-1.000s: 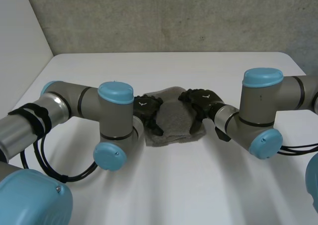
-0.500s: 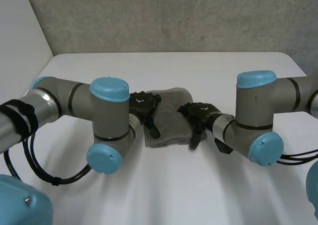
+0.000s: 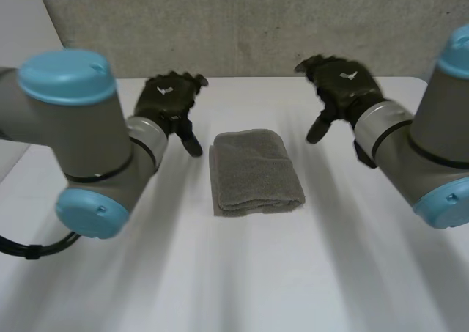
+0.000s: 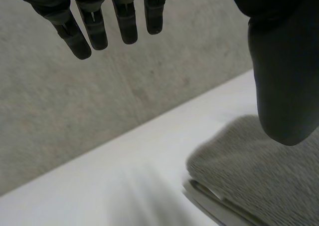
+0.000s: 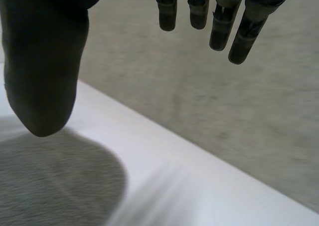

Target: Fold the towel.

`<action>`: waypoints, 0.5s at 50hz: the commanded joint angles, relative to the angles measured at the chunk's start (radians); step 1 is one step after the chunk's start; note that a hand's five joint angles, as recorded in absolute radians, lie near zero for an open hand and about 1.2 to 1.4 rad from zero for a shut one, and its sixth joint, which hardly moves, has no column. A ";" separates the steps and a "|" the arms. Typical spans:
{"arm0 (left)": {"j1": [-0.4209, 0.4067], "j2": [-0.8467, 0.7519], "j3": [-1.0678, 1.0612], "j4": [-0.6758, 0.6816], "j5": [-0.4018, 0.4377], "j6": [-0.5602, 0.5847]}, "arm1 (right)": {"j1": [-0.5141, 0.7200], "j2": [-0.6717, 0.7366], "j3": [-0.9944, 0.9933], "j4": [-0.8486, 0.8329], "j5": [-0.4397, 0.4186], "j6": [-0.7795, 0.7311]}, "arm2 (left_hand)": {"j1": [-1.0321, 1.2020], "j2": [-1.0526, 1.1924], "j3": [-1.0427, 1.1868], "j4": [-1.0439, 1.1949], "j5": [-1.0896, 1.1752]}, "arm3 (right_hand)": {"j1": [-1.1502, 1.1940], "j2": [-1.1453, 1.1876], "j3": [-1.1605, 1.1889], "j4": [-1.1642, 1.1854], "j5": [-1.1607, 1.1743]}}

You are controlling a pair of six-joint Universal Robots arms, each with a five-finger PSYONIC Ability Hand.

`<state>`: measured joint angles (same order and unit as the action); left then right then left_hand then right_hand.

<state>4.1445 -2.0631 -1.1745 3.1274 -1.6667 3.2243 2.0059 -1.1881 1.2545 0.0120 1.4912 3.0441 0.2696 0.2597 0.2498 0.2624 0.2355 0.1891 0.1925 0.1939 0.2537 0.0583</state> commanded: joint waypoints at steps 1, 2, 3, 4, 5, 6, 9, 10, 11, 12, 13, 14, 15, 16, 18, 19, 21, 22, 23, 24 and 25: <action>0.043 0.147 -0.065 -0.007 -0.005 -0.004 | -0.025 -0.065 0.009 0.006 0.187 -0.039 | -0.085 -0.076 -0.066 -0.078 -0.226 | -0.015 -0.018 -0.019 -0.079 -0.058; 0.043 0.147 -0.065 -0.007 -0.005 -0.004 | -0.026 -0.065 0.009 0.006 0.187 -0.039 | -0.085 -0.076 -0.066 -0.078 -0.226 | -0.015 -0.018 -0.019 -0.079 -0.058; 0.046 0.162 -0.073 -0.007 -0.004 -0.004 | -0.041 -0.065 0.011 0.006 0.185 -0.051 | -0.085 -0.076 -0.066 -0.078 -0.226 | -0.015 -0.018 -0.019 -0.079 -0.058; 0.048 0.172 -0.077 -0.007 -0.004 -0.003 | -0.053 -0.065 0.009 0.006 0.188 -0.059 | -0.085 -0.076 -0.066 -0.078 -0.226 | -0.015 -0.018 -0.019 -0.079 -0.058; 0.048 0.172 -0.077 -0.007 -0.004 -0.003 | -0.053 -0.065 0.009 0.006 0.188 -0.059 | -0.085 -0.076 -0.066 -0.078 -0.226 | -0.015 -0.018 -0.019 -0.079 -0.058; 0.048 0.176 -0.077 -0.009 -0.004 -0.003 | -0.059 -0.067 0.008 0.006 0.188 -0.065 | -0.085 -0.076 -0.066 -0.078 -0.226 | -0.015 -0.018 -0.019 -0.079 -0.058; 0.049 0.178 -0.074 -0.015 -0.004 -0.003 | -0.062 -0.067 0.003 0.011 0.188 -0.070 | -0.085 -0.076 -0.066 -0.078 -0.226 | -0.015 -0.018 -0.019 -0.079 -0.058; 0.049 0.178 -0.074 -0.015 -0.004 -0.003 | -0.062 -0.067 0.003 0.011 0.188 -0.070 | -0.085 -0.076 -0.066 -0.078 -0.226 | -0.015 -0.018 -0.019 -0.079 -0.058; 0.051 0.178 -0.071 -0.023 -0.004 -0.003 | -0.062 -0.065 -0.001 0.023 0.187 -0.070 | -0.085 -0.076 -0.066 -0.078 -0.226 | -0.015 -0.018 -0.019 -0.079 -0.058; 0.051 0.178 -0.068 -0.029 -0.004 -0.004 | -0.064 -0.065 -0.006 0.038 0.185 -0.070 | -0.085 -0.076 -0.066 -0.078 -0.226 | -0.015 -0.018 -0.019 -0.079 -0.058; 0.051 0.178 -0.068 -0.029 -0.004 -0.004 | -0.064 -0.065 -0.006 0.039 0.185 -0.070 | -0.085 -0.076 -0.066 -0.078 -0.226 | -0.015 -0.018 -0.019 -0.079 -0.058; 0.054 0.179 -0.068 -0.033 -0.004 -0.004 | -0.065 -0.065 -0.010 0.052 0.185 -0.068 | -0.085 -0.076 -0.066 -0.078 -0.226 | -0.015 -0.018 -0.019 -0.079 -0.058; 0.054 0.179 -0.068 -0.033 -0.004 -0.004 | -0.065 -0.065 -0.010 0.052 0.185 -0.068 | -0.085 -0.076 -0.066 -0.078 -0.226 | -0.015 -0.018 -0.019 -0.079 -0.058; 0.057 0.179 -0.068 -0.038 -0.004 -0.004 | -0.067 -0.065 -0.017 0.065 0.184 -0.067 | -0.085 -0.076 -0.066 -0.078 -0.226 | -0.015 -0.018 -0.019 -0.079 -0.058; 0.063 0.182 -0.070 -0.043 -0.005 -0.004 | -0.070 -0.065 -0.020 0.071 0.184 -0.065 | -0.082 -0.073 -0.063 -0.075 -0.223 | -0.015 -0.018 -0.019 -0.079 -0.058; 0.071 0.187 -0.073 -0.046 -0.005 -0.006 | -0.072 -0.065 -0.020 0.072 0.182 -0.064 | -0.082 -0.073 -0.063 -0.075 -0.223 | -0.015 -0.018 -0.019 -0.079 -0.058; 0.077 0.192 -0.074 -0.050 -0.005 -0.008 | -0.072 -0.065 -0.018 0.072 0.181 -0.064 | -0.082 -0.073 -0.063 -0.075 -0.223 | -0.015 -0.018 -0.019 -0.079 -0.058; 0.083 0.198 -0.077 -0.056 -0.005 -0.014 | -0.070 -0.065 -0.020 0.072 0.179 -0.064 | -0.082 -0.073 -0.063 -0.075 -0.223 | -0.015 -0.018 -0.019 -0.079 -0.058; 0.086 0.204 -0.079 -0.061 -0.004 -0.021 | -0.069 -0.065 -0.020 0.072 0.173 -0.064 | -0.082 -0.073 -0.063 -0.075 -0.223 | -0.015 -0.018 -0.019 -0.079 -0.058; 0.086 0.204 -0.079 -0.061 -0.004 -0.021 | -0.069 -0.065 -0.020 0.072 0.173 -0.064 | -0.082 -0.073 -0.063 -0.075 -0.223 | -0.015 -0.018 -0.019 -0.079 -0.058; 0.089 0.212 -0.082 -0.067 -0.002 -0.032 | -0.069 -0.065 -0.020 0.072 0.161 -0.064 | -0.080 -0.070 -0.060 -0.072 -0.220 | -0.015 -0.018 -0.019 -0.079 -0.058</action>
<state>4.2175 -1.8723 -1.2476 3.0780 -1.6715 3.2152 1.9352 -1.2532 1.2356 0.0834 1.6718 2.9787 0.2665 0.2594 0.2462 0.2624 0.2290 0.1890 0.1925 0.1938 0.2538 0.0583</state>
